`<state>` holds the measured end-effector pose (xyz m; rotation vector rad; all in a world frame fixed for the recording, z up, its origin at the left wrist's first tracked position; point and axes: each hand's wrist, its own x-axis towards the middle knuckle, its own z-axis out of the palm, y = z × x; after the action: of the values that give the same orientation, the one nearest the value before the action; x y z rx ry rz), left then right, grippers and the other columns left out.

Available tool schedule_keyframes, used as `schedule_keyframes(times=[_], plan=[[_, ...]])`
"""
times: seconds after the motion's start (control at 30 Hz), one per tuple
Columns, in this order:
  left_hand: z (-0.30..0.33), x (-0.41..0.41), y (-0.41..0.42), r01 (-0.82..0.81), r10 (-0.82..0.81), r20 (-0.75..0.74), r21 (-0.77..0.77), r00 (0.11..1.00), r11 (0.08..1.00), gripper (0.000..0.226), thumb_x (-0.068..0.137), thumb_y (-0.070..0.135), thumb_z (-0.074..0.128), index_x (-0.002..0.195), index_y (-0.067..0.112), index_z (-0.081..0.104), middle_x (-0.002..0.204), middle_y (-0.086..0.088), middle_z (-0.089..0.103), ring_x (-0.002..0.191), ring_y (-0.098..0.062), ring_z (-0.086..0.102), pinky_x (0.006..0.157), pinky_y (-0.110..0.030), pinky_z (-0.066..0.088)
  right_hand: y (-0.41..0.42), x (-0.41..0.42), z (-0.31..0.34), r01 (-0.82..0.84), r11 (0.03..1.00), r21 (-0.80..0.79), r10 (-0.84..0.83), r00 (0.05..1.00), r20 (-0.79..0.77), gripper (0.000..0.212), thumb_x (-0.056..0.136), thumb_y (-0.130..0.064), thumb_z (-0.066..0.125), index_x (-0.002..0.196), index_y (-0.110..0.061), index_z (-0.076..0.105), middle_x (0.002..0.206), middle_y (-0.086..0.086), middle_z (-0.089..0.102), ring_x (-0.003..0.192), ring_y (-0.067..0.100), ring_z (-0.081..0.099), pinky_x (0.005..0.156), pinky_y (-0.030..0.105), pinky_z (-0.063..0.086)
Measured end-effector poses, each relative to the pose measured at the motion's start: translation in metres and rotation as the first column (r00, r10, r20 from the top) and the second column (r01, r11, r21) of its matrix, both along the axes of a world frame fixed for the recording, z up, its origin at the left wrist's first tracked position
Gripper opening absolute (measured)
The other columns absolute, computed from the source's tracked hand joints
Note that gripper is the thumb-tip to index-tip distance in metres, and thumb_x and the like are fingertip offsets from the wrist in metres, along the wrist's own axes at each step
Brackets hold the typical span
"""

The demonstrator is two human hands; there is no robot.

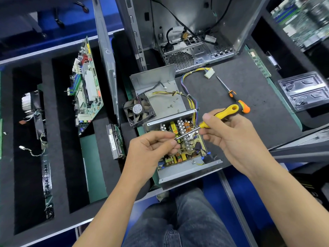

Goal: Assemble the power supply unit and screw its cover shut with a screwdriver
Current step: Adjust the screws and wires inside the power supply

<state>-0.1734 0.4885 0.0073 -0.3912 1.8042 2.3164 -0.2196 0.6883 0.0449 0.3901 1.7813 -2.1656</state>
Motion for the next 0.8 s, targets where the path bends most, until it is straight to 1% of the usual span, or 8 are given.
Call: schedule_keyframes(times=[0.13,0.3,0.47,0.53,0.6,0.67,0.73,0.8], plan=[[-0.001,-0.001,0.004,0.018,-0.018,-0.006,-0.004,1.0,1.0,0.018,0.074,0.013,0.078,0.089,0.023,0.081,0.08,-0.013,0.076,0.075,-0.024,0.076,0.071,-0.024,0.058,0.001,0.002,-0.003,0.039,0.999,0.026,-0.039,0.999,-0.014,0.027,0.074,-0.038,0.078,0.084,-0.013,0.071,0.083,0.016,0.074,0.078,0.03,0.075,0.065,0.026,0.058],[0.001,-0.005,0.01,0.057,-0.056,0.019,-0.031,0.998,0.998,0.024,0.065,0.021,0.083,0.089,0.026,0.081,0.085,-0.01,0.077,0.078,-0.026,0.076,0.073,-0.025,0.059,0.006,0.002,-0.005,0.09,0.995,0.037,-0.09,0.996,-0.008,0.021,0.088,-0.032,0.073,0.083,-0.012,0.07,0.079,0.014,0.074,0.076,0.03,0.074,0.065,0.027,0.058],[0.001,-0.01,0.014,0.012,-0.011,0.02,-0.054,1.0,0.998,0.032,0.062,0.021,0.083,0.094,0.021,0.078,0.091,-0.005,0.078,0.083,-0.016,0.075,0.074,-0.019,0.057,0.02,0.003,-0.008,0.142,0.989,0.051,-0.142,0.99,-0.003,0.023,0.092,-0.029,0.069,0.088,-0.007,0.066,0.076,0.01,0.073,0.075,0.028,0.074,0.065,0.026,0.058],[0.0,-0.01,0.014,-0.014,0.014,0.01,-0.035,1.0,0.999,0.028,0.067,0.029,0.084,0.094,0.022,0.08,0.093,-0.008,0.078,0.087,-0.024,0.076,0.078,-0.025,0.059,0.026,0.003,-0.01,0.166,0.984,0.065,-0.167,0.986,-0.004,0.023,0.092,-0.029,0.069,0.089,-0.006,0.065,0.076,0.009,0.073,0.074,0.028,0.074,0.064,0.026,0.057],[-0.002,-0.01,0.013,-0.054,0.054,0.01,-0.013,0.999,0.998,0.019,0.082,0.032,0.077,0.097,0.021,0.08,0.095,-0.013,0.077,0.09,-0.031,0.075,0.079,-0.028,0.059,0.034,0.004,-0.013,0.195,0.974,0.111,-0.194,0.981,-0.021,0.023,0.093,-0.029,0.069,0.089,-0.007,0.064,0.075,0.007,0.072,0.072,0.027,0.073,0.063,0.025,0.057],[-0.007,-0.01,0.012,-0.096,0.096,0.01,0.007,0.995,0.995,0.018,0.095,0.024,0.063,0.1,0.017,0.078,0.097,-0.016,0.076,0.091,-0.034,0.074,0.078,-0.028,0.059,0.042,0.005,-0.016,0.229,0.956,0.184,-0.221,0.973,-0.062,0.023,0.094,-0.027,0.067,0.087,-0.006,0.063,0.073,0.006,0.071,0.069,0.026,0.073,0.061,0.025,0.057],[-0.013,-0.01,0.01,-0.105,0.105,0.012,0.016,0.994,0.994,0.023,0.1,0.015,0.054,0.103,0.016,0.077,0.099,-0.018,0.075,0.093,-0.036,0.074,0.079,-0.029,0.059,0.05,0.007,-0.02,0.25,0.918,0.307,-0.217,0.967,-0.136,0.023,0.094,-0.028,0.066,0.086,-0.006,0.063,0.072,0.005,0.072,0.065,0.024,0.072,0.059,0.027,0.058],[-0.017,-0.01,0.008,-0.094,0.094,0.01,0.011,0.996,0.996,0.026,0.102,0.01,0.05,0.109,0.015,0.075,0.102,-0.018,0.075,0.094,-0.035,0.073,0.08,-0.029,0.059,0.055,0.01,-0.025,0.242,0.863,0.444,-0.162,0.964,-0.21,0.022,0.091,-0.035,0.065,0.084,-0.015,0.063,0.071,0.002,0.072,0.064,0.021,0.072,0.063,0.03,0.059]])
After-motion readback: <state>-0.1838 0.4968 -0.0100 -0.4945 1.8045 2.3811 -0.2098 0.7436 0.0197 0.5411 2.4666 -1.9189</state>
